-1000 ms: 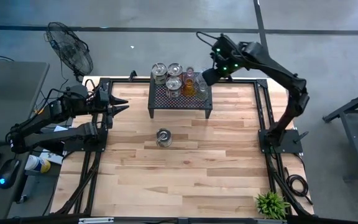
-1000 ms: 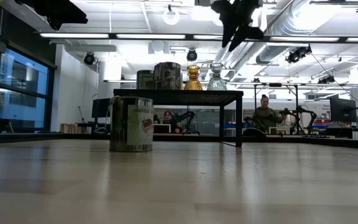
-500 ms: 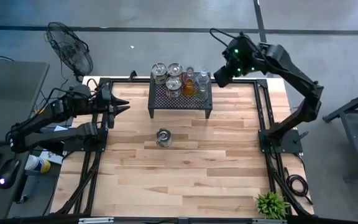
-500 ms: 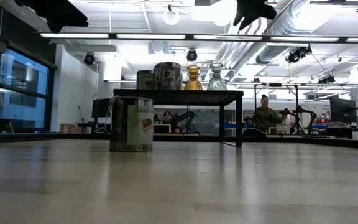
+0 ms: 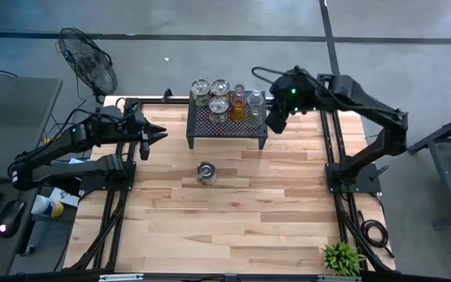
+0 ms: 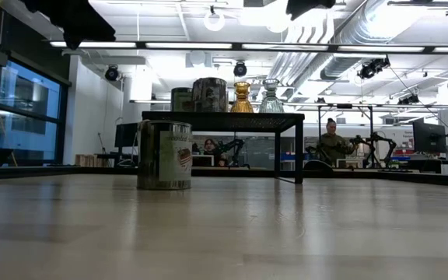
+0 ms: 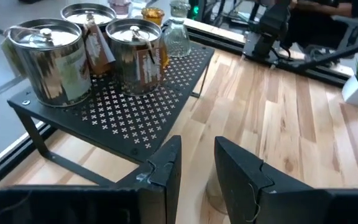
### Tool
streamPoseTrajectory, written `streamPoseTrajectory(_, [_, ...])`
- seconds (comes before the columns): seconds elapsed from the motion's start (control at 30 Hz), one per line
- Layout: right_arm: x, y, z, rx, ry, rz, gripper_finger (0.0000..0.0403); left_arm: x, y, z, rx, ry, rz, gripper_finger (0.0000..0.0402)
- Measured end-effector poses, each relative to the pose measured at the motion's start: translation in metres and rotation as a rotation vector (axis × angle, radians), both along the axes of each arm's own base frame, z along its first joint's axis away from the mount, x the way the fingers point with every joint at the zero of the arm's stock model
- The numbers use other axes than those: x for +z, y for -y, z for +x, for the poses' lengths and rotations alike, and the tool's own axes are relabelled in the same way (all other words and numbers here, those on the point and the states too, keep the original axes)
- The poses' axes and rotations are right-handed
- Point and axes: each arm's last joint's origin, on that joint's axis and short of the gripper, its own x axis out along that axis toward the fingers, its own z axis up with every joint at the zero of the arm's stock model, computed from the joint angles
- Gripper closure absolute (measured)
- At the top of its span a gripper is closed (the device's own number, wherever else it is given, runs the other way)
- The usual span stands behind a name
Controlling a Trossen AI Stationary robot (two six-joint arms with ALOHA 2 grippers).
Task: Pick & Place candle stick holders
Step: Put the silver scented candle on the shelf
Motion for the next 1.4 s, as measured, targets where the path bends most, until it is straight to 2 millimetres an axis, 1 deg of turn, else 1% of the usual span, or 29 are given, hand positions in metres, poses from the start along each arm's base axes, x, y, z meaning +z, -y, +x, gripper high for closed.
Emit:
streamPoseTrajectory(0.07, [-0.01, -0.005, 0.003, 0.05, 0.025, 0.003, 0.0281, 0.002, -0.001, 0.001, 0.016, 0.022, 0.0, 0.0309])
streamPoseTrajectory(0.17, [-0.031, -0.012, 0.004, 0.107, 0.114, 0.041, 0.0281, 0.003, -0.001, 0.001, 0.029, 0.03, 0.007, 0.0309])
streamPoseTrajectory(0.3, [-0.066, -0.022, -0.002, 0.133, 0.239, 0.106, 0.0281, 0.003, -0.002, 0.001, 0.065, 0.034, 0.001, 0.0309])
streamPoseTrajectory(0.47, [-0.107, -0.039, -0.018, 0.173, 0.395, 0.177, 0.0281, 0.003, -0.002, 0.001, 0.086, 0.044, -0.027, 0.0309])
streamPoseTrajectory(0.73, [-0.164, -0.058, -0.052, 0.213, 0.637, 0.234, 0.0281, 0.0, -0.006, 0.01, 0.118, 0.039, -0.114, 0.0309])
streamPoseTrajectory(0.83, [-0.181, -0.064, -0.064, 0.279, 0.719, 0.268, 0.0281, -0.001, -0.009, 0.016, 0.127, 0.041, -0.146, 0.0309])
streamPoseTrajectory(0.93, [-0.198, -0.068, -0.076, 0.332, 0.752, 0.338, 0.0281, 0.0, -0.011, 0.022, 0.128, 0.07, -0.164, 0.0309])
streamPoseTrajectory(1.0, [-0.206, -0.071, -0.084, 0.376, 0.77, 0.379, 0.0281, 0.002, -0.013, 0.026, 0.131, 0.095, -0.17, 0.0309])
streamPoseTrajectory(1.1, [-0.216, -0.074, -0.096, 0.44, 0.81, 0.376, 0.0281, 0.005, -0.014, 0.03, 0.133, 0.13, -0.177, 0.0309])
streamPoseTrajectory(1.2, [-0.224, -0.075, -0.109, 0.435, 0.854, 0.338, 0.0281, 0.006, -0.015, 0.032, 0.134, 0.15, -0.181, 0.0309])
streamPoseTrajectory(1.4, [-0.245, -0.072, -0.127, 0.347, 0.911, 0.232, 0.0281, 0.006, -0.015, 0.032, 0.153, 0.173, -0.233, 0.0309])
